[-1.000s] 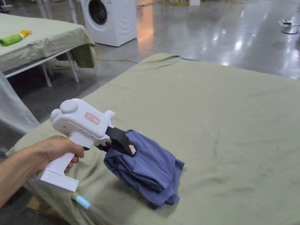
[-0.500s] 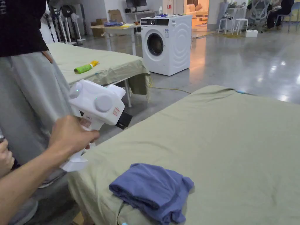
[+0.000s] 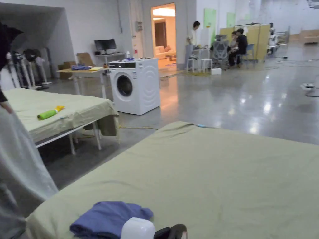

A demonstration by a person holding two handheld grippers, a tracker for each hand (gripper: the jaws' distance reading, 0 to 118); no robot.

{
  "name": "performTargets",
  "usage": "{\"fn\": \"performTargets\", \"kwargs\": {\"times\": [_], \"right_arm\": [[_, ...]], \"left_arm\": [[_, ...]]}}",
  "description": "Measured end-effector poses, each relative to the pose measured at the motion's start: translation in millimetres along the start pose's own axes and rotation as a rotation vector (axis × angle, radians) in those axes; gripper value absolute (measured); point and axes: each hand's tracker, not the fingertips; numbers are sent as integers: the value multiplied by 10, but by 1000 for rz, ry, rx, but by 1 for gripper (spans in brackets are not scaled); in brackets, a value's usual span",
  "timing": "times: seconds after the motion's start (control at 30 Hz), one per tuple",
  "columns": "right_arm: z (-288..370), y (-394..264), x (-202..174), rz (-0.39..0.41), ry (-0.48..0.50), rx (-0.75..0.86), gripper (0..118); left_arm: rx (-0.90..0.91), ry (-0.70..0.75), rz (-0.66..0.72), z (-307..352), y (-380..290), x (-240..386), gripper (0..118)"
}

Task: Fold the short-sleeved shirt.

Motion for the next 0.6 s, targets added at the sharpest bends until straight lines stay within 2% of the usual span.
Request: {"fn": "performTargets", "kwargs": {"times": [0.03, 0.07, 0.13, 0.2, 0.33, 0.4, 0.6], "right_arm": [[98, -30, 45, 37, -79, 14, 3], [168, -61, 92, 45, -104, 29, 3], [271, -144, 205, 35, -107, 30, 3], [323, -225, 236, 56, -173, 21, 3], [413, -323, 202, 92, -226, 33, 3], [420, -346, 214, 85, -235, 31, 3], [395, -378, 291, 27, -272, 35, 3]], "left_arm": [[10, 43, -47, -4, -143, 147, 0], [14, 75, -81, -13, -233, 236, 0], [-48, 68, -80, -42, -331, 367, 0], [-81, 48, -75, -57, -447, 389, 0], [-146, 73, -152, -95, -520, 452, 0], [-161, 45, -122, -116, -509, 426, 0], [-154, 54, -177, -182, -478, 498, 0]]}}
